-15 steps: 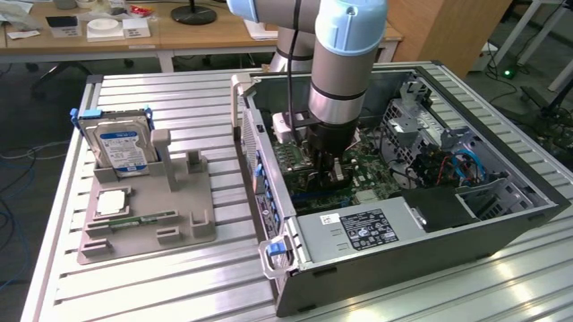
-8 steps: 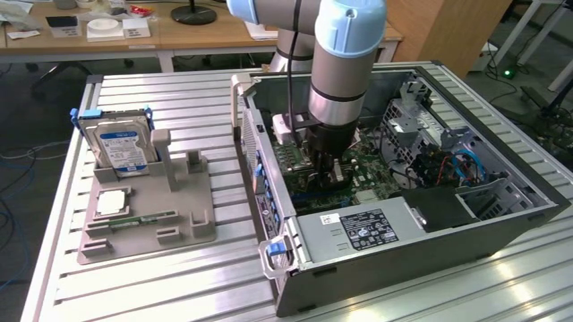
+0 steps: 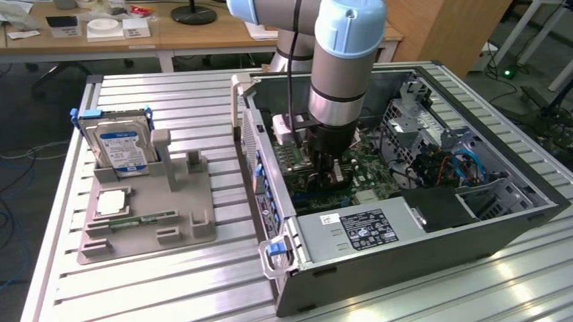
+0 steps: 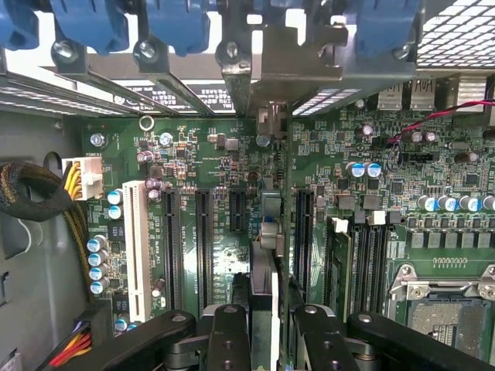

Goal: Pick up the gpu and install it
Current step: 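Insert the gpu into the slot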

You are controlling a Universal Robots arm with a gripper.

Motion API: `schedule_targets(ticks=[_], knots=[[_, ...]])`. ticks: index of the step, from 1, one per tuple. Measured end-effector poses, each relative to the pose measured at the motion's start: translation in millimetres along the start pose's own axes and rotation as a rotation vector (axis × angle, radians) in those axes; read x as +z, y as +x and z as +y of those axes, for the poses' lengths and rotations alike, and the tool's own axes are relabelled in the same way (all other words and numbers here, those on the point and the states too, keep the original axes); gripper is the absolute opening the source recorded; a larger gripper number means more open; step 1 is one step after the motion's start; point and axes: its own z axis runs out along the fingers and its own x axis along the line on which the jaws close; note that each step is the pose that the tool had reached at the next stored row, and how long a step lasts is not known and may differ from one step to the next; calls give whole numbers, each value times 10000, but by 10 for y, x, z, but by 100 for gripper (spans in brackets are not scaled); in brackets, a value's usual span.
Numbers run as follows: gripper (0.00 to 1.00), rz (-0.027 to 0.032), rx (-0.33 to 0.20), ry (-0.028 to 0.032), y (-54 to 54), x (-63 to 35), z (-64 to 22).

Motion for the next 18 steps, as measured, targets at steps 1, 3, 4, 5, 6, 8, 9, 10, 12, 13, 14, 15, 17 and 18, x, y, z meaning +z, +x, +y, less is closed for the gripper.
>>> schedule_targets(ticks=[1,3,4,5,6,8,9,10,12,13,14,15,17,18], knots=[[27,0,0,0,0,0,0],[27,0,0,2,0,0,2],[27,-1,0,2,0,0,4],[27,-2,-1,3,0,0,7],[27,-1,-1,3,0,0,9],[27,0,0,4,0,-1,15],[27,-1,-1,5,0,-1,16],[27,-2,-1,5,0,-1,17],[27,-1,0,5,0,-1,20],[27,-1,0,5,0,-1,20],[27,-1,-1,5,0,-1,20],[27,0,-1,5,0,-1,20],[27,0,-1,4,0,-2,21],[27,0,0,4,0,-2,21]])
